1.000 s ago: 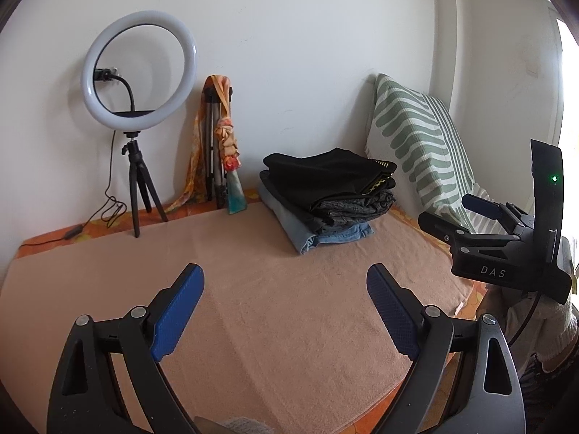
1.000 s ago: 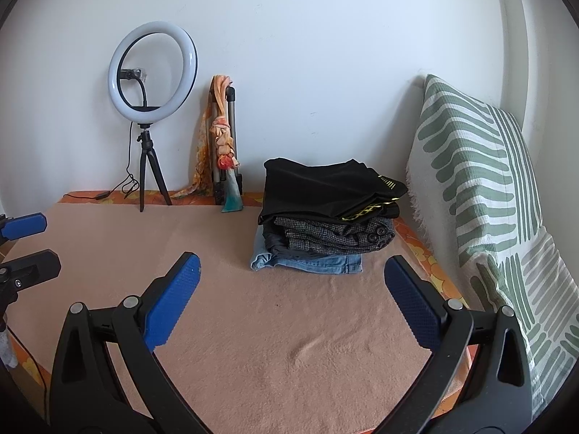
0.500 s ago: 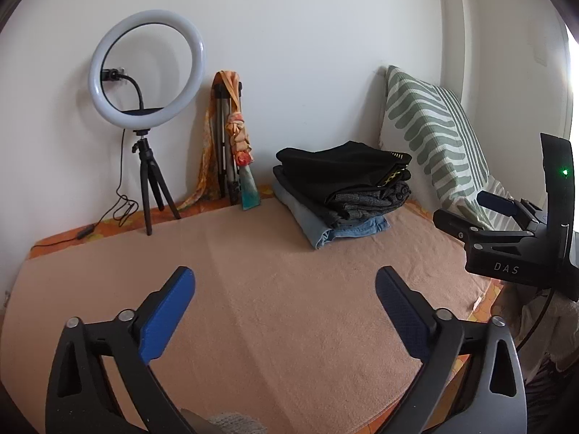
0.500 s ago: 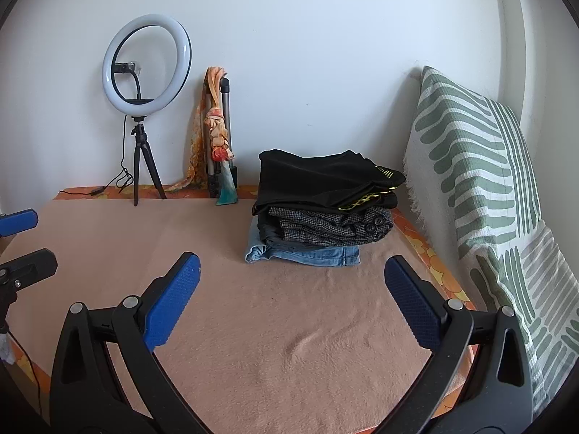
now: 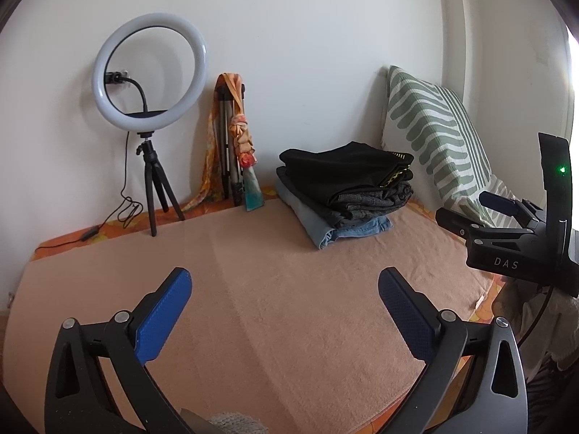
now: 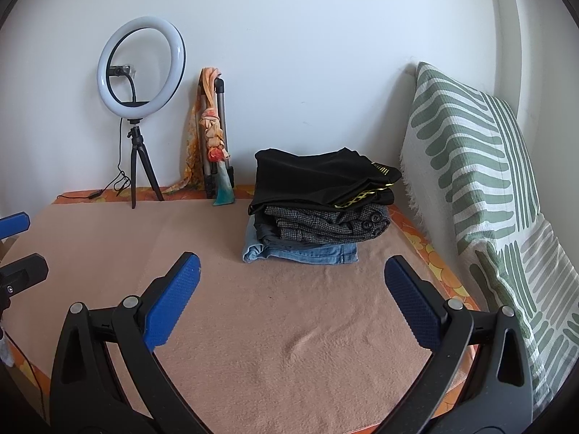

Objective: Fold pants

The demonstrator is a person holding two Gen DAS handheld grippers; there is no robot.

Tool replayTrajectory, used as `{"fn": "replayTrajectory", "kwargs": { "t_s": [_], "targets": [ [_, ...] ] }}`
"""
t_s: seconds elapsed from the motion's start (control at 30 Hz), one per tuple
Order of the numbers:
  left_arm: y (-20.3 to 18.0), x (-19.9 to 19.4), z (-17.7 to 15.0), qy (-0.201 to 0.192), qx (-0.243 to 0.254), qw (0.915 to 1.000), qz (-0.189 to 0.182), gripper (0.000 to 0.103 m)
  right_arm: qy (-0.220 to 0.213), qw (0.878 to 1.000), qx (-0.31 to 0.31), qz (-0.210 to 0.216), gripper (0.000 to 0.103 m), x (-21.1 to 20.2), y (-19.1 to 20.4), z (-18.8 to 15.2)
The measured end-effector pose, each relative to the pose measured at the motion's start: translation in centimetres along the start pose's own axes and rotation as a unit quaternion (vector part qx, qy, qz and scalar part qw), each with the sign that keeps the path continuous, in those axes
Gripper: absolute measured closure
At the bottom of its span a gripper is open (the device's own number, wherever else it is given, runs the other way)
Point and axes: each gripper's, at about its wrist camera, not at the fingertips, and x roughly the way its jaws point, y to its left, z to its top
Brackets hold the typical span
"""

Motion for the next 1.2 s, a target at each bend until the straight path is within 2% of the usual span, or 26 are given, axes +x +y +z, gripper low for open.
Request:
{"fn": "replayTrajectory", "kwargs": {
  "t_s": [1.2],
  "targets": [
    [-0.01, 0.01, -0.14, 0.006, 0.005, 1.0, 0.0, 0.0, 0.008, 1.0, -0.003, 0.007, 0.0, 0.18, 1.02, 0.0]
  ]
}}
